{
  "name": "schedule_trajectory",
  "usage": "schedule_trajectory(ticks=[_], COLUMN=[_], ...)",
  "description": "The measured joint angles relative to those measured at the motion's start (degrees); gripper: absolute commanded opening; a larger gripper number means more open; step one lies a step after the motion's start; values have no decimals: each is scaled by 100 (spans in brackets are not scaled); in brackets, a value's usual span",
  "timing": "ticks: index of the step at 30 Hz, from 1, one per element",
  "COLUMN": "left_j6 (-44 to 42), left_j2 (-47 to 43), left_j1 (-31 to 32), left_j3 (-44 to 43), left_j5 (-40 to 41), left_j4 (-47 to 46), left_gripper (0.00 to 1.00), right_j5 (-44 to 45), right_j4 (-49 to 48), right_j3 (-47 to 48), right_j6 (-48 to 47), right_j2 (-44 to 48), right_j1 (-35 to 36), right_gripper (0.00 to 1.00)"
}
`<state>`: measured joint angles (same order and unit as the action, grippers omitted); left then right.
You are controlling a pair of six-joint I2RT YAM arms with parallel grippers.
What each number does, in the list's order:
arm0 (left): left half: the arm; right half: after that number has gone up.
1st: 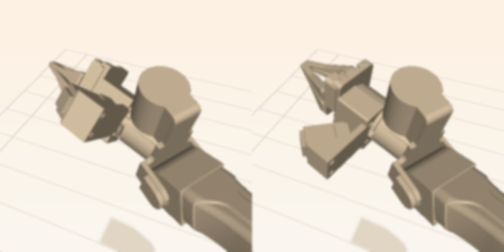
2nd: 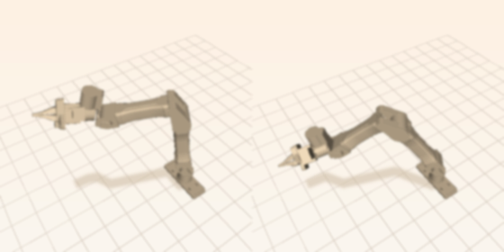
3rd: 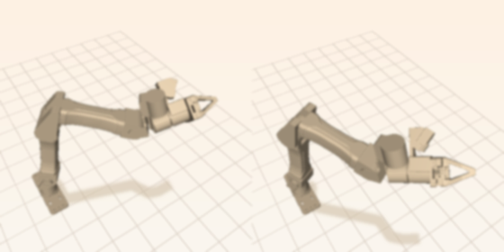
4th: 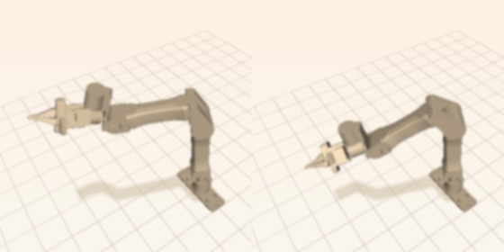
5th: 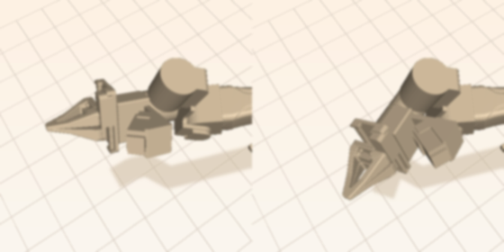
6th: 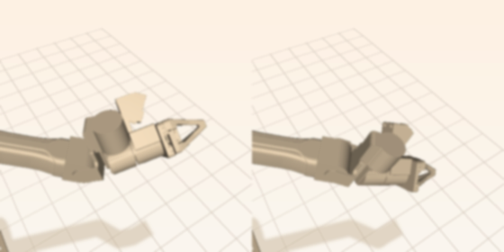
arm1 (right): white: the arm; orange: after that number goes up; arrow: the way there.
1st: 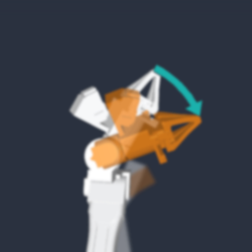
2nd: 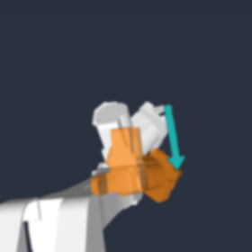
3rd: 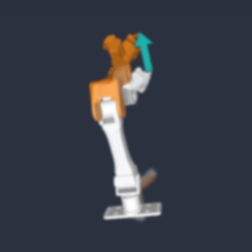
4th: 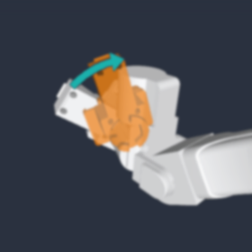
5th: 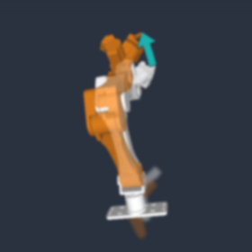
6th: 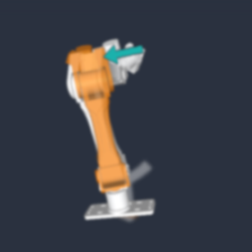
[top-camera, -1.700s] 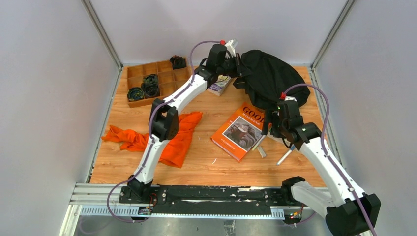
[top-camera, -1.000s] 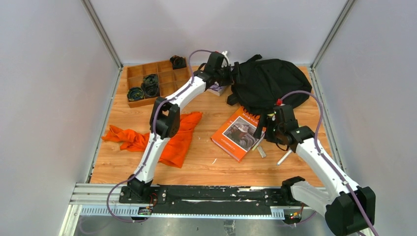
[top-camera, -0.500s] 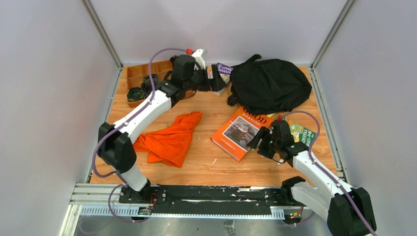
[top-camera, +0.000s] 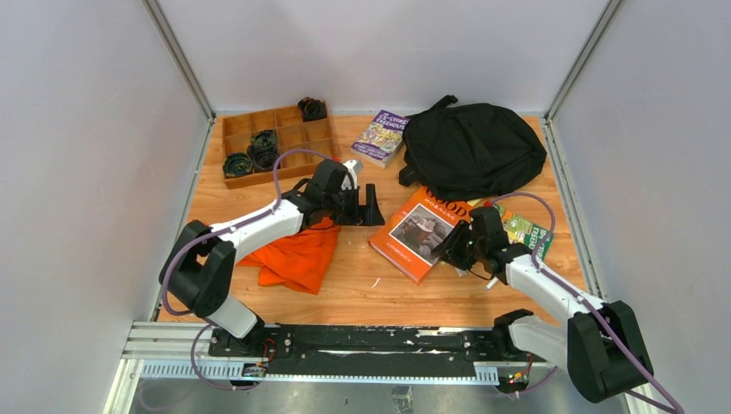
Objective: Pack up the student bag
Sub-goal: Adjust the book at the center of the board.
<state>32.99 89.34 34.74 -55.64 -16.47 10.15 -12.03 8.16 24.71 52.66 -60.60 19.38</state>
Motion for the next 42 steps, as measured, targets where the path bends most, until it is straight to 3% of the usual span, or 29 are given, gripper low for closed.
schedule_trajectory(ticks=[7, 15, 26, 35, 36, 40, 42], left_j6=[4, -260, -529, -562, -562, -588, -625], left_j2=[-111, -177, -422, -422, -422, -343, -308], left_j1=[-4, -4, -4, -4, -4, -4, -4], left_j3=[-63, -157, -205, -212, -212, -319, -409], left_j5=[190, 568, 876, 922, 929, 1010, 1038], left_j4=[-66, 354, 671, 728, 721, 763, 809], left_gripper=[90, 91, 91, 93, 93, 93, 93], right_j5=[-39, -184, -402, -903, -1054, -1344, -1285], right_j4=[-155, -291, -455, -531, -531, -297, -61], right_j3=[20, 7, 140, 350, 461, 968, 1156], right_j6=[55, 192, 146, -223, -297, -625, -824], right_j2=[-96, -63, -376, -782, -986, -1569, -1563], right_j1=[2, 98, 1397, 1926, 1947, 1993, 1998], right_gripper=[0, 0, 0, 0, 1, 40, 49])
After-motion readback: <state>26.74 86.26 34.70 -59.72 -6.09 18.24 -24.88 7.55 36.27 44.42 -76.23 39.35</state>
